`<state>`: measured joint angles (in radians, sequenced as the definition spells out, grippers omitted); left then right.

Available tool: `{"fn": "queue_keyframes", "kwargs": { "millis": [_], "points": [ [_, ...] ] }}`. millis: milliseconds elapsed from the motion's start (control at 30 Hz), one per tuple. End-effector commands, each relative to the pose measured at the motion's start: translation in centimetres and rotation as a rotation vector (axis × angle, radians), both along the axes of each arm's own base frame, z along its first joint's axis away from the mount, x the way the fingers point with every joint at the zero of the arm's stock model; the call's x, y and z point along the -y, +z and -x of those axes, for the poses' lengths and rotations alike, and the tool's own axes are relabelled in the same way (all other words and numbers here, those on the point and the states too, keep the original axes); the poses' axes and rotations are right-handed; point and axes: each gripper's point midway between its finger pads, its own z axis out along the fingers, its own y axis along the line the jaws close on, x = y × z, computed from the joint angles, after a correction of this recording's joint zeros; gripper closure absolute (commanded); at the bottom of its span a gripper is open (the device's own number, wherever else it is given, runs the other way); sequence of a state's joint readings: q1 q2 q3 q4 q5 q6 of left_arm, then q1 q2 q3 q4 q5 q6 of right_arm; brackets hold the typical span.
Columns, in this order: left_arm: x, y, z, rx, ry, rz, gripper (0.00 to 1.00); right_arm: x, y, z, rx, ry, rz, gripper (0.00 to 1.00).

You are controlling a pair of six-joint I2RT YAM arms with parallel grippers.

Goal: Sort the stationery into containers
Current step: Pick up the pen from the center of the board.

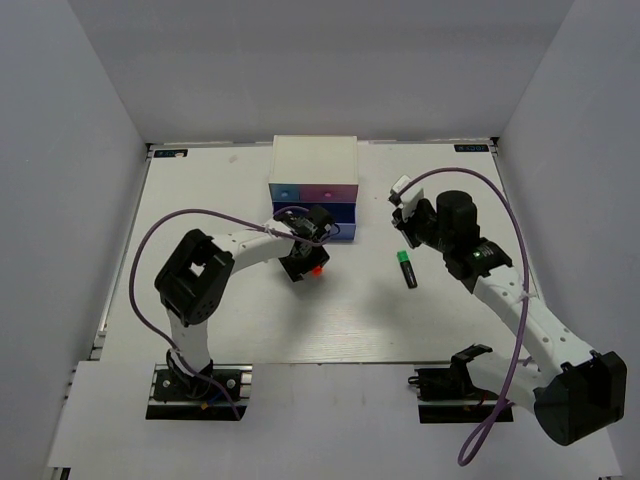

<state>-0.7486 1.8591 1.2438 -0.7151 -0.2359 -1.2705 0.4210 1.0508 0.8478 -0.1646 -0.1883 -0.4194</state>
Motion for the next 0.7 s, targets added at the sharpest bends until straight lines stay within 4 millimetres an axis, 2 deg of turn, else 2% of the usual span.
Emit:
{"fn": "queue_keyframes", "kwargs": {
  "millis": [0, 233, 367, 433, 567, 667],
  "points": [
    [-0.2, 0.8, -0.5, 0.006, 0.037, -0.034, 0.3, 0.0, 1.1, -0.1, 0.034, -0.002, -0.049, 0.89],
    [-0.6, 0.3, -0.8, 0.009, 0.052, -0.064, 0.31, 0.4, 1.0, 0.2, 0.025, -0.009, -0.063, 0.88],
    [-1.1, -0.4, -0.3, -0.013, 0.051, -0.086, 0.42, 0.7, 0.9, 0.3, 0.022, -0.015, -0.066, 0.88],
    [-1.1, -0.5, 0.0, -0.017, 0.049, -0.078, 0.5, 0.7, 0.8, 0.4, 0.016, -0.016, -0.069, 0.88],
    [-2.0, -1.3, 1.2, -0.041, 0.047, -0.089, 0.62, 0.7, 0.9, 0.5, 0.019, -0.006, -0.072, 0.88],
    [-2.3, -0.9, 1.8, -0.038, 0.045, -0.073, 0.68, 0.4, 0.9, 1.0, 0.014, 0.027, -0.071, 0.85]
  ]
}}
